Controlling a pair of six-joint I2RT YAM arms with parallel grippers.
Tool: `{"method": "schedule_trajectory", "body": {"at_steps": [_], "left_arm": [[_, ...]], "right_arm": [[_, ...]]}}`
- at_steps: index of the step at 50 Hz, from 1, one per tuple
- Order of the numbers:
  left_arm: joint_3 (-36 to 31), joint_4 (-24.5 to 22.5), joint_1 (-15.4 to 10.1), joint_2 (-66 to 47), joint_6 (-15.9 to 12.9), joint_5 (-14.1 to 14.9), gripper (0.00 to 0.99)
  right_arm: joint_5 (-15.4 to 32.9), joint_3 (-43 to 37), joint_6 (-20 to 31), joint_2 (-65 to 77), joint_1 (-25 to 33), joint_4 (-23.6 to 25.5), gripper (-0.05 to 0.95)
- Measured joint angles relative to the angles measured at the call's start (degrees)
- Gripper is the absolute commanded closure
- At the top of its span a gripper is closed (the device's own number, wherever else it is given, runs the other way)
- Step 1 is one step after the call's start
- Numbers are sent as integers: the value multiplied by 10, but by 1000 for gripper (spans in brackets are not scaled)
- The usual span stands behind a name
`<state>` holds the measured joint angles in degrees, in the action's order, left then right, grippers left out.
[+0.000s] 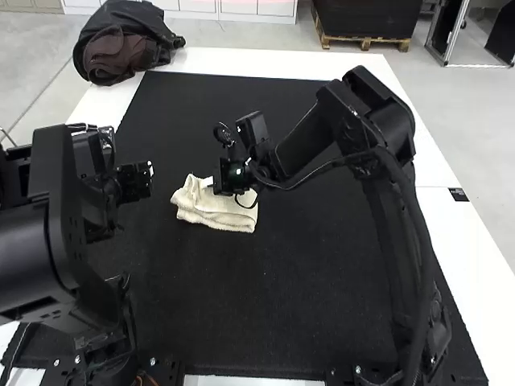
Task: Fold the towel.
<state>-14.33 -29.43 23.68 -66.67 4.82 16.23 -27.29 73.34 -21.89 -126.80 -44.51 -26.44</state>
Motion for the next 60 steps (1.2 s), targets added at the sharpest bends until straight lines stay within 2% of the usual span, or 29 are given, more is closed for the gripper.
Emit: {"method": "schedule_trajectory", "body": {"at_steps": [20, 34, 47, 60], "left_arm": [[0, -5, 0, 0, 0, 0, 28], [0, -8, 0, 0, 0, 0, 28], [-3, 2, 0, 0, 0, 0, 28], [-42, 31, 0, 0, 0, 0, 28]], "right_arm": [[0, 29, -23, -51, -10, -33, 928], [0, 42, -47, -75, -30, -78, 926], [0, 55, -52, -110, -45, -81, 926], [-3, 55, -63, -104, -43, -80, 926]]}}
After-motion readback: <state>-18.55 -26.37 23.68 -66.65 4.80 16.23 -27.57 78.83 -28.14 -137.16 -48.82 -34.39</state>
